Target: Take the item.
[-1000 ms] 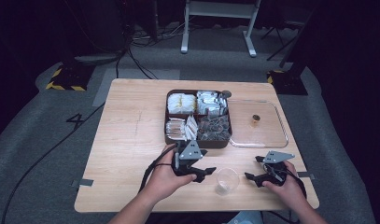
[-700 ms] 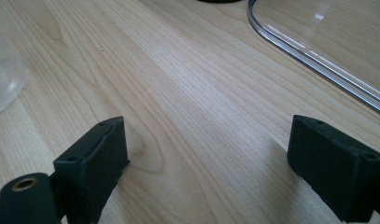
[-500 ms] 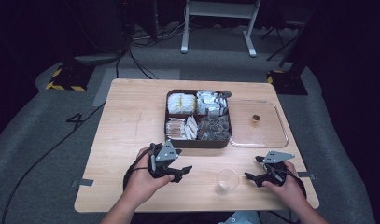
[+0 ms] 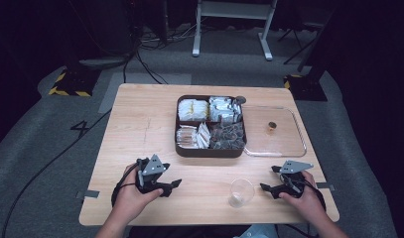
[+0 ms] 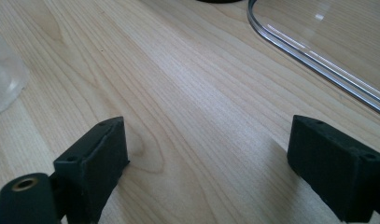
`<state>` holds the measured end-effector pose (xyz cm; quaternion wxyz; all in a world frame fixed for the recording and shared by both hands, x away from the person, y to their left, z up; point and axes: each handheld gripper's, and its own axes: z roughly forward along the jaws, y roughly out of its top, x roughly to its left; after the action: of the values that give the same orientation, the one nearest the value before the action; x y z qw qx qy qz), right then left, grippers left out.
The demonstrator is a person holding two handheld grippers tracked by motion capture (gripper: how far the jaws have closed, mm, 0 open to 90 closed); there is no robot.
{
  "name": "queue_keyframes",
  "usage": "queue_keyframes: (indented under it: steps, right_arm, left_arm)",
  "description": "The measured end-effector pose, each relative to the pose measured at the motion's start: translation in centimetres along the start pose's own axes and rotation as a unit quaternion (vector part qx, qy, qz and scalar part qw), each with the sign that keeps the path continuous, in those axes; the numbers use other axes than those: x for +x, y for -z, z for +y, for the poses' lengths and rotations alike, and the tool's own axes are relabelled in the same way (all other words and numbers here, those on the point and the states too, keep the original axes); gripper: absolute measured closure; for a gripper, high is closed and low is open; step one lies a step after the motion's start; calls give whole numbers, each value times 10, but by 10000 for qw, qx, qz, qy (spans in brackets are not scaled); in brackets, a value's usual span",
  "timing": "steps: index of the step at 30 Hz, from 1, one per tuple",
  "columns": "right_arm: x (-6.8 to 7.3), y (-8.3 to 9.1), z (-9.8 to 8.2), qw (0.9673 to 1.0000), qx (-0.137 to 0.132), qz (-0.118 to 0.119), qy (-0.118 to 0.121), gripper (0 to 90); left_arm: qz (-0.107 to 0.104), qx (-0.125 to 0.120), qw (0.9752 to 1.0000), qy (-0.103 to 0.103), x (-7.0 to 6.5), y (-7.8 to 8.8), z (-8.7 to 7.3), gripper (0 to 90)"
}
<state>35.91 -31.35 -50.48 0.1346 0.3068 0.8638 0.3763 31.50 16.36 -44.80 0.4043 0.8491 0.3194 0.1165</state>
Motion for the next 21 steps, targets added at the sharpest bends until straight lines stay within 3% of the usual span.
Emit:
queue_keyframes:
  steps: [8,14,21]
  right_arm:
    - [0,0,0,10000,0,0,0,124]
    - [0,0,0,10000,-3,0,-1,124]
    - [0,0,0,10000,-3,-1,-1,124]
  left_arm:
    - [210,275,9990,274,14,-1,-23,308]
    - [230,616,9960,610,17,-4,-35,303]
    - [504,967,9925,552,20,-8,-47,283]
